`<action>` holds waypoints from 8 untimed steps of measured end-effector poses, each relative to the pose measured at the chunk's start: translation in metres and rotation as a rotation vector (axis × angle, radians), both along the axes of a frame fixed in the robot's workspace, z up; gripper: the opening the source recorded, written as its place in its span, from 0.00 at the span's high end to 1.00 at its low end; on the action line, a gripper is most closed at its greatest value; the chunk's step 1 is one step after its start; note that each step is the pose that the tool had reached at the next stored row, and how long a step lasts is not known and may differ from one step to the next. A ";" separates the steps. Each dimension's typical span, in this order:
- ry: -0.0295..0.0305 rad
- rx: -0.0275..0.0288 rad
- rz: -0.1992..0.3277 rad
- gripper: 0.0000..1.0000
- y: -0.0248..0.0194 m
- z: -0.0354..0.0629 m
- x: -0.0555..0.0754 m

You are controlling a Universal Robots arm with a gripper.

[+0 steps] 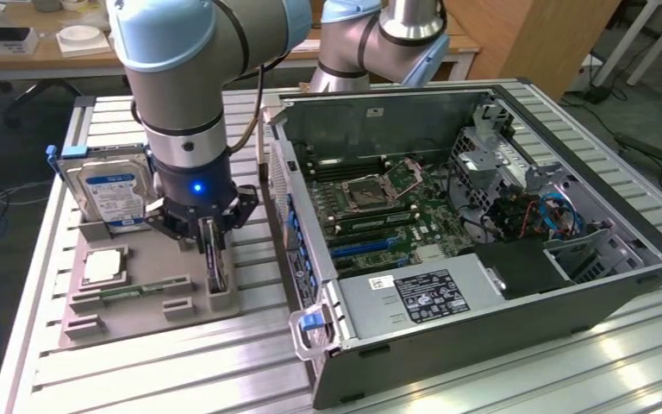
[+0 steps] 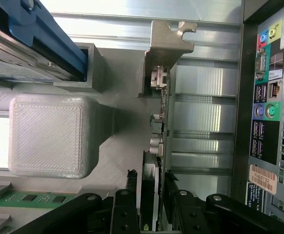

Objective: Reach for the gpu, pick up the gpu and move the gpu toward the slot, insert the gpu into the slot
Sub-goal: 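Pick up the gpu and move the gpu toward the slot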

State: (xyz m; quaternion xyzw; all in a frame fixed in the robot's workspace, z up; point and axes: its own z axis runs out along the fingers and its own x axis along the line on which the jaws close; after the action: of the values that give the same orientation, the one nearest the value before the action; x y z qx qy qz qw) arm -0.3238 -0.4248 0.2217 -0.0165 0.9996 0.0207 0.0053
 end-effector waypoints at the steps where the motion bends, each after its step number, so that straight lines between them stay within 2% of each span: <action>1: -0.0001 0.0000 0.000 0.66 0.0000 0.0000 0.000; 8: -0.0001 -0.0001 0.000 0.66 0.0000 0.0000 -0.001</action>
State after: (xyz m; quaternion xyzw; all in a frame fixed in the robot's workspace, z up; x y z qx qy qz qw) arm -0.3248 -0.4248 0.2218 -0.0166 0.9996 0.0206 0.0053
